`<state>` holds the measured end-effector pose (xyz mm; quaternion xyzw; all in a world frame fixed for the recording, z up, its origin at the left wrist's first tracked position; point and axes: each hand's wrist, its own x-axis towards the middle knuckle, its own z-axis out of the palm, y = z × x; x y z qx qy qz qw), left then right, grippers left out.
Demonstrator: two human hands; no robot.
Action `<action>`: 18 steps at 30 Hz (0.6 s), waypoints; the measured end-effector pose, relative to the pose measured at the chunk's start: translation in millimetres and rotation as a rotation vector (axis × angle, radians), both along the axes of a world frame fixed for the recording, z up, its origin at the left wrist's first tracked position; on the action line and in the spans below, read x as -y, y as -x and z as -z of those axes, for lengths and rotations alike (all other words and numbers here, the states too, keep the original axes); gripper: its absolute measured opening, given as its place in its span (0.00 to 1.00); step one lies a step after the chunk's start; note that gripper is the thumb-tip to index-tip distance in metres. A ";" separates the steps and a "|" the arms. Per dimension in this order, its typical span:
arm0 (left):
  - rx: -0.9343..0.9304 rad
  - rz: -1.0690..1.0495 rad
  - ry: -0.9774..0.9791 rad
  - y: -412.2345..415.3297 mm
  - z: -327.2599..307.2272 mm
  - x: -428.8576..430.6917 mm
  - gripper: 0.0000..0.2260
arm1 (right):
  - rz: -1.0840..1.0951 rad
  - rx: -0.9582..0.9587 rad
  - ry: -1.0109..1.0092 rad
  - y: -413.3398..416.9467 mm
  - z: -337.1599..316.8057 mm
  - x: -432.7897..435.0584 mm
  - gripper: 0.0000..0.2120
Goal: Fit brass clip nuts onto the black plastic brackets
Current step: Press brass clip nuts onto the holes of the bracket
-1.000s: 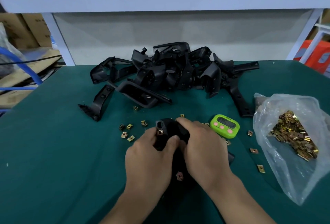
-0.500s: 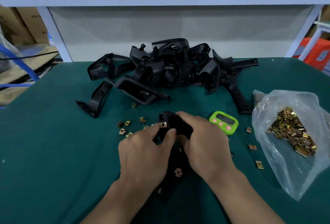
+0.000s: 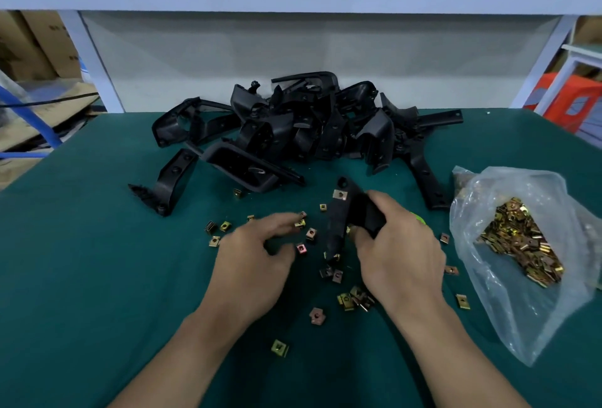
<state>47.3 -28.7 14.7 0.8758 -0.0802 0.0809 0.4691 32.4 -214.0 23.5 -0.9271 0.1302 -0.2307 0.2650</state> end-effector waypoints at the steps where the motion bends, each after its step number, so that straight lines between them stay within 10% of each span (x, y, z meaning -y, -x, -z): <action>1: 0.001 0.028 -0.111 -0.2 1.6 1.2 0.18 | 0.019 -0.004 -0.008 -1.3 0.8 2.2 0.18; 5: 0.016 0.158 -0.348 -2.9 8.7 4.0 0.13 | 0.020 -0.023 -0.011 -2.1 3.3 4.0 0.16; 18: -0.020 0.033 -0.063 3.2 8.7 4.0 0.26 | -0.027 -0.055 -0.007 -0.1 0.6 -0.8 0.12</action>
